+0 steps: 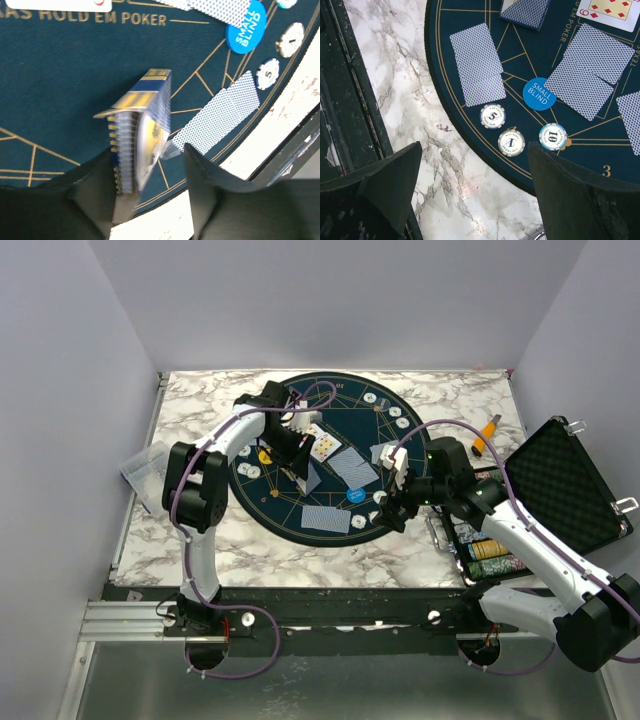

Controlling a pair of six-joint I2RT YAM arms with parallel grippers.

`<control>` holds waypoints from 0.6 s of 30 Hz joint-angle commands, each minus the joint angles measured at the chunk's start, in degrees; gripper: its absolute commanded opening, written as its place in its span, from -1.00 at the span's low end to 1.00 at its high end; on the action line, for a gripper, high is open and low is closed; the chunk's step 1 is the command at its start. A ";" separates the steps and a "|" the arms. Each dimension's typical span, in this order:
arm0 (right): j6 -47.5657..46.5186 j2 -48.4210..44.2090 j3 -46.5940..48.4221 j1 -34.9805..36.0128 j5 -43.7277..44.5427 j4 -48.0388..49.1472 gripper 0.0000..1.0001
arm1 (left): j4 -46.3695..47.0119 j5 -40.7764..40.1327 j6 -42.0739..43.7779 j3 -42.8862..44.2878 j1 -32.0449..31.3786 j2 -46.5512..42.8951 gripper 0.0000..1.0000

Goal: Distribute texas hold em gaming equipment

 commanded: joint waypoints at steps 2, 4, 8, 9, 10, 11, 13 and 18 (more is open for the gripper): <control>-0.94 0.31 0.23 -0.04 -0.16 -1.00 0.81 | -0.60 -5.57 1.81 0.49 1.25 -2.89 0.49; -0.95 0.50 0.34 0.00 -0.21 -1.07 0.81 | -0.63 -8.14 2.79 0.48 1.70 -3.94 0.76; -0.96 0.84 0.58 -0.03 -0.25 -1.04 0.81 | -0.79 -11.35 4.40 2.08 3.50 -5.59 0.97; -0.97 0.91 0.57 0.01 -0.38 -1.09 0.81 | -0.83 -11.61 4.91 2.70 4.01 -5.91 0.97; -0.97 0.91 0.66 -0.02 -0.34 -1.00 0.81 | -0.93 -11.87 5.73 3.49 4.48 -6.07 0.97; -0.93 0.95 0.56 -0.02 -0.34 -0.97 0.81 | -0.87 -12.48 6.15 4.36 4.81 -6.21 0.97; -0.99 1.12 0.57 -0.03 -0.25 -0.86 0.81 | -0.91 -13.12 7.24 6.53 5.56 -5.82 0.97; -0.84 1.26 0.80 0.01 -0.30 -0.91 0.81 | -0.41 -13.43 9.52 12.80 6.87 -2.46 0.97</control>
